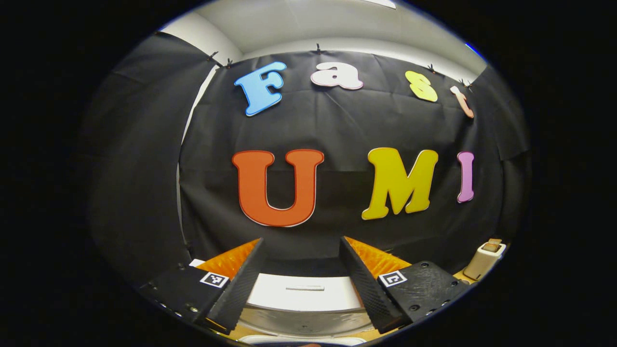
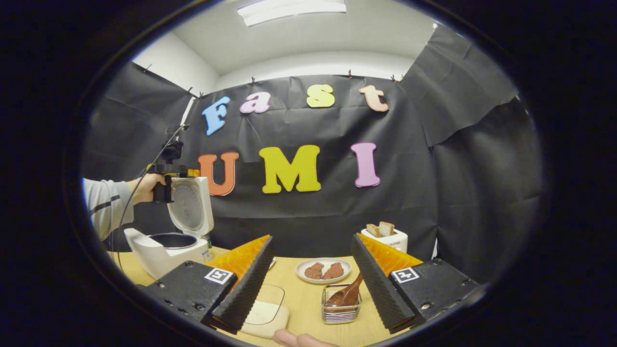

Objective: Close the left gripper, press the button to open the rice cooker; take a wooden spoon from the chopstick holder with the right hand, scoop a spoonful of rice and pour it into the rice cooker, then put the wooden spoon back into the chopstick holder.

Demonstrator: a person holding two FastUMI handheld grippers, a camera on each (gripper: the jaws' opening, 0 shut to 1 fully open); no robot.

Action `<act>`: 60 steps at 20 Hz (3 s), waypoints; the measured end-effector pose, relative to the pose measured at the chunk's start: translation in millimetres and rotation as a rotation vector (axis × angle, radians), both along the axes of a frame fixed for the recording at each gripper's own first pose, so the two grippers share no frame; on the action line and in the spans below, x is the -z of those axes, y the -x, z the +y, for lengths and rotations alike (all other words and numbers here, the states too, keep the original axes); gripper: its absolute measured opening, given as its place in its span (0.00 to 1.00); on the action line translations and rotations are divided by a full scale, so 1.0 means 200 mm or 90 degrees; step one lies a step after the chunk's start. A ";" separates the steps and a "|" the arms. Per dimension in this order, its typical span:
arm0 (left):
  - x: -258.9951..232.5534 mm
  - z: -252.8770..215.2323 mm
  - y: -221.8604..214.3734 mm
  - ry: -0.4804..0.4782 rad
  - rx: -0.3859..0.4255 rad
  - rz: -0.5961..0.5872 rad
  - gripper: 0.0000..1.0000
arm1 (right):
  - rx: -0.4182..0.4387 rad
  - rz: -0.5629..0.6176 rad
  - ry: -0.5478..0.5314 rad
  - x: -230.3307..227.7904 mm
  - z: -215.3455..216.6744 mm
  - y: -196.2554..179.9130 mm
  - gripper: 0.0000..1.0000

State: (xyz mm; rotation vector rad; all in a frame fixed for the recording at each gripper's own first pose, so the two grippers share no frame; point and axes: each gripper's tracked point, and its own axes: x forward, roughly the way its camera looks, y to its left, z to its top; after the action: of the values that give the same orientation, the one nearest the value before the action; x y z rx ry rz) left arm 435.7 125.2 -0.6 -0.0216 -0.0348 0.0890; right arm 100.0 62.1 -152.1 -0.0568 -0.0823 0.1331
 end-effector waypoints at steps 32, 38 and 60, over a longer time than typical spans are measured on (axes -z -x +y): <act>1.00 -0.06 1.02 0.021 0.036 0.455 0.96 | -0.030 0.010 -0.001 -0.04 0.02 0.34 1.00; 1.02 -0.06 1.05 0.019 0.030 0.429 0.96 | -0.032 0.001 -0.001 -0.06 0.02 0.35 1.00; 0.48 -0.34 1.49 -0.016 0.068 0.187 0.93 | 0.023 0.044 0.023 -0.02 0.07 0.52 1.00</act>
State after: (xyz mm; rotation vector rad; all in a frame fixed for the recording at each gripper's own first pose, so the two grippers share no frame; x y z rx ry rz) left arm 136.8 56.8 -96.0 0.0143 0.2591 -0.0158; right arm -4.7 76.7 -148.9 -0.0896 -0.0096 0.0997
